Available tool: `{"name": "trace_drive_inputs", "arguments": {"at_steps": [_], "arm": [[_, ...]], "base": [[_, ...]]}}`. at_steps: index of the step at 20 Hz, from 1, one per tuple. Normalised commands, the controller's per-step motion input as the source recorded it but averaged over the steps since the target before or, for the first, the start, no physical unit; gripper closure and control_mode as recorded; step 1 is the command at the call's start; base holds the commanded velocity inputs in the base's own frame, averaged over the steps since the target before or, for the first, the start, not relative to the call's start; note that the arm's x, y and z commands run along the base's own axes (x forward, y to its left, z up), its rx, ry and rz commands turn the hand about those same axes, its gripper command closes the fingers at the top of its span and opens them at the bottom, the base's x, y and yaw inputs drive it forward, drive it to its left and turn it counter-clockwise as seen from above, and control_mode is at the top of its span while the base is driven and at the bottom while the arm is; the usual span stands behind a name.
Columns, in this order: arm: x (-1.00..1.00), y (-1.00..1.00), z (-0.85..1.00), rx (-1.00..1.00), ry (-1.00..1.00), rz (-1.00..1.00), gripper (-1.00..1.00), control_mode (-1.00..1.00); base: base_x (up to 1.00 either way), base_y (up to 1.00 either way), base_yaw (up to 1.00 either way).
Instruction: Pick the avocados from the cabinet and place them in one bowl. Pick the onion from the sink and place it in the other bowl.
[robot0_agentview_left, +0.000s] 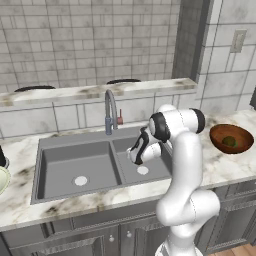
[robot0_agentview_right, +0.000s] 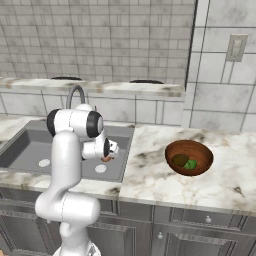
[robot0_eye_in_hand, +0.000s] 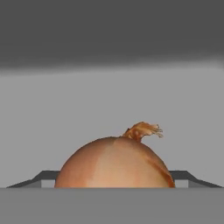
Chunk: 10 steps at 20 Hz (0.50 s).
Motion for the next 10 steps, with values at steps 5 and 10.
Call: {"name": "trace_drive_inputs", "arguments": {"at_steps": [5, 10], "arm": [[-0.01, 0.01, 0.15, 0.00, 0.00, 0.00, 1.00, -1.00], [0.00, -0.03, 0.50, 0.03, 0.00, -0.01, 1.00, -1.00]], "base": [[0.00, 0.00, 0.00], [0.00, 0.00, 0.00]]}}
